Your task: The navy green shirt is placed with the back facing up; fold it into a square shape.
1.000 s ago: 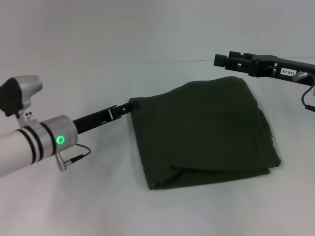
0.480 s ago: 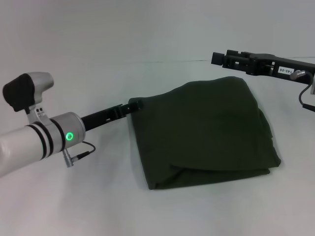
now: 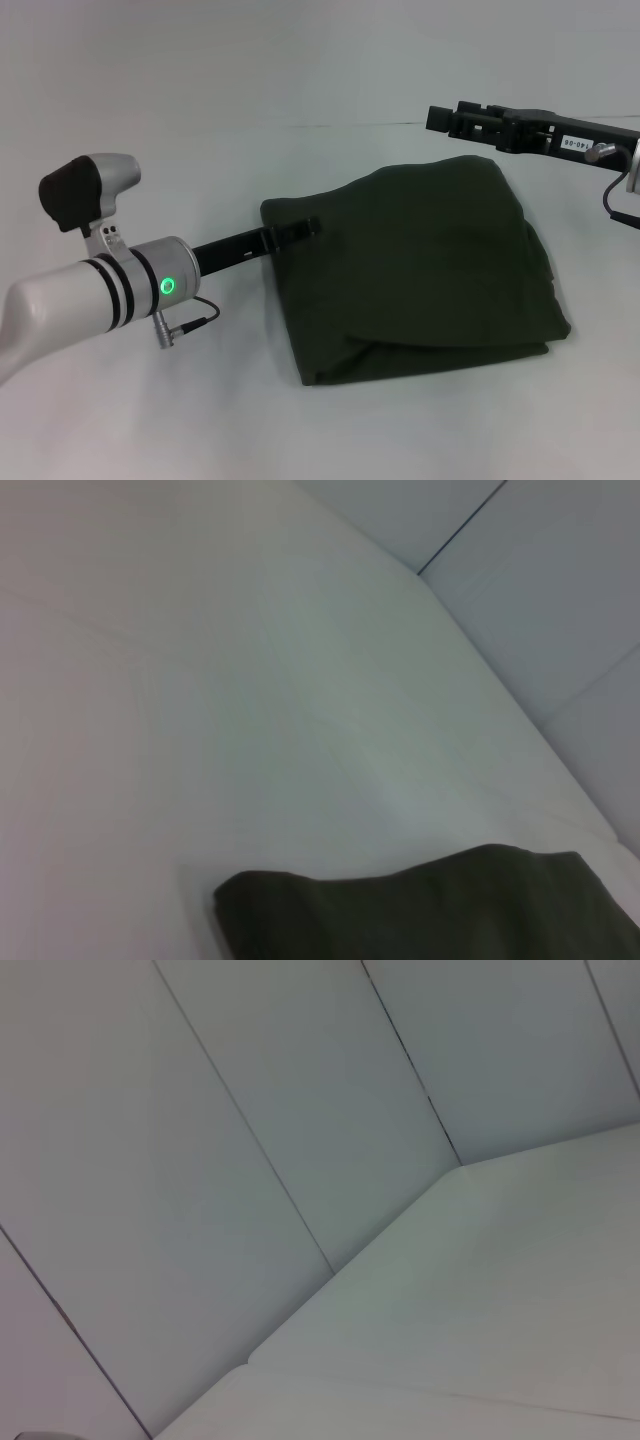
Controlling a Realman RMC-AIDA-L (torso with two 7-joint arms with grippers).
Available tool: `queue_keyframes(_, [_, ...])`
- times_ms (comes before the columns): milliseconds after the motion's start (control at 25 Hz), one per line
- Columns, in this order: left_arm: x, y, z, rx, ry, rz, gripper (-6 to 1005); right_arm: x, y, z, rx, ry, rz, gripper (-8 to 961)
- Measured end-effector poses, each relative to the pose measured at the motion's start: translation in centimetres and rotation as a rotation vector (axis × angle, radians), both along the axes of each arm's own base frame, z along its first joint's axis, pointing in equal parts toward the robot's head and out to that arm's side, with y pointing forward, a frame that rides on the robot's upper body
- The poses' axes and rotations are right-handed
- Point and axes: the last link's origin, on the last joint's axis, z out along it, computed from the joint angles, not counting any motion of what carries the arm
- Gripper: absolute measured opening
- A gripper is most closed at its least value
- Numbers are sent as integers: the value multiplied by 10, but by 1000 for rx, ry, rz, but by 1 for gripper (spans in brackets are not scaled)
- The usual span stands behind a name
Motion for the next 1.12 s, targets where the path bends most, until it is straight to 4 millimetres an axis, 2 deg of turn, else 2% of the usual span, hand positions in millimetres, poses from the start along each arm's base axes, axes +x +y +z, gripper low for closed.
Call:
queue_keyframes(280, [1, -1, -2, -8, 2, -5, 886, -2, 1, 0, 0, 1, 3, 801])
queue_keyframes(720, [-8, -1, 2, 9, 23, 20, 886, -1, 1, 0, 0, 1, 0, 800])
queue_keyframes(1120, [-4, -4, -3, -17, 23, 1, 885, -2, 1, 0, -1, 2, 2, 799])
